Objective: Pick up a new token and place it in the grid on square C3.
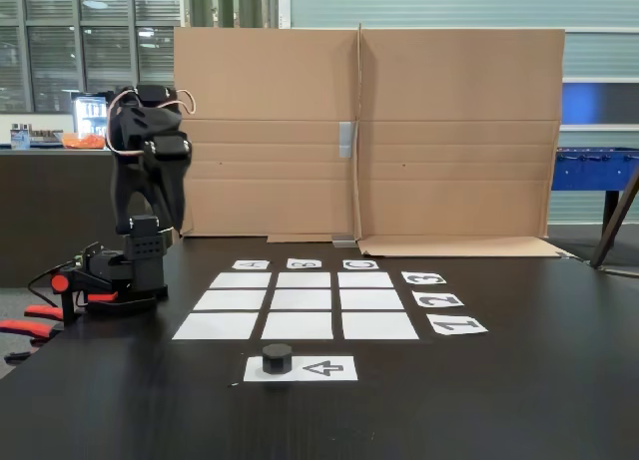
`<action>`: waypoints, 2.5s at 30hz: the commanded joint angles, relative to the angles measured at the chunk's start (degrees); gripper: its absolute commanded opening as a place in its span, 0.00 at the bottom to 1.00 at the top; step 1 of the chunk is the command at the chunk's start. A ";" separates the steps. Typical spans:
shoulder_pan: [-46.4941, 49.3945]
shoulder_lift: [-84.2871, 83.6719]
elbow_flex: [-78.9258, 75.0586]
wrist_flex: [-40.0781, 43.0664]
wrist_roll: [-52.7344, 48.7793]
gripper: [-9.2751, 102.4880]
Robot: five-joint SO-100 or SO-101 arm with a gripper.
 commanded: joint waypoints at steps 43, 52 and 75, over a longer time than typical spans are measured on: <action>-8.70 -48.25 -53.61 4.48 5.19 0.39; -10.20 -54.76 -54.76 4.22 8.00 0.45; -13.01 -63.37 -55.20 12.66 11.87 0.51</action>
